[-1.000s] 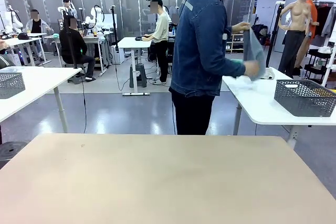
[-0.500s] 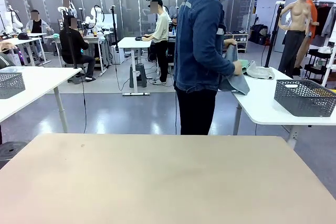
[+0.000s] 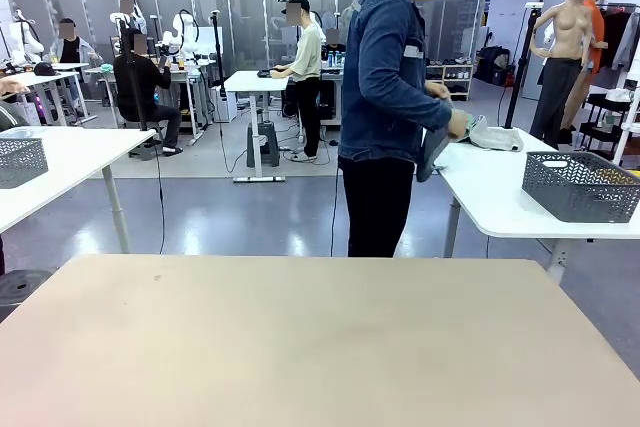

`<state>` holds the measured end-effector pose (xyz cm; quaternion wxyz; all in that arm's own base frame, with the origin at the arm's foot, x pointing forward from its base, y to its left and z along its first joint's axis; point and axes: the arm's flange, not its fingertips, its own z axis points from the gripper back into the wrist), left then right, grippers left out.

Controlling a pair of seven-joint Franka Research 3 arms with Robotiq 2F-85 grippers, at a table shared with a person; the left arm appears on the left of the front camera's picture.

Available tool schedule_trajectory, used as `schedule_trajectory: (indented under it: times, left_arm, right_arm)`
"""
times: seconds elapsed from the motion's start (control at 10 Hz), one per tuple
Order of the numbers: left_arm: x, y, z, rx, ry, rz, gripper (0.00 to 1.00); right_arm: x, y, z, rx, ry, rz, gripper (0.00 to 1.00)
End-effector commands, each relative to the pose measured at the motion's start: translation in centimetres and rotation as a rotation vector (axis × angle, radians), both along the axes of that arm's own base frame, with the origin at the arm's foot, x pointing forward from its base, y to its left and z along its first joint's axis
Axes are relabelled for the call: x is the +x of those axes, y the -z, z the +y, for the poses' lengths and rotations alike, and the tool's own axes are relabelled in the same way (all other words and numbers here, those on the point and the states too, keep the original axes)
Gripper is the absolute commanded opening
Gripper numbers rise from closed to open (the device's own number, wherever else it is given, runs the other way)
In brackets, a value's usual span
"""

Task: Fold the towels and place them in the basket.
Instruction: When a person lays out a Towel with hook on the table, fold it in half twice.

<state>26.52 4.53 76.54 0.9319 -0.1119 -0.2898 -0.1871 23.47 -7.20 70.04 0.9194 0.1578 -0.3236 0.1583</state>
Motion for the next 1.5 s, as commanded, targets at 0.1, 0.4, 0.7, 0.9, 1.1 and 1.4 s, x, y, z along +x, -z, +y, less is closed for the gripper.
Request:
schedule_trajectory:
  times: [0.1,0.4,0.7,0.9,1.1,1.4]
  left_arm:
    - [-0.01,-0.05,-0.12,-0.002,0.008,-0.003,1.0]
    - [-0.01,-0.05,-0.12,-0.002,0.008,-0.003,1.0]
    - [-0.01,-0.05,-0.12,-0.002,0.008,-0.003,1.0]
    - [-0.01,-0.05,-0.12,-0.002,0.008,-0.003,1.0]
    - [-0.01,-0.05,-0.12,-0.002,0.008,-0.003,1.0]
    - [-0.01,-0.05,-0.12,-0.002,0.008,-0.003,1.0]
  right_arm:
    - [0.1,-0.05,0.12,0.007,-0.001,-0.004,1.0]
    - [0.1,-0.05,0.12,0.007,-0.001,-0.004,1.0]
    - [0.1,-0.05,0.12,0.007,-0.001,-0.004,1.0]
    - [0.1,-0.05,0.12,0.007,-0.001,-0.004,1.0]
    - [0.1,-0.05,0.12,0.007,-0.001,-0.004,1.0]
    - [0.1,-0.05,0.12,0.007,-0.001,-0.004,1.0]
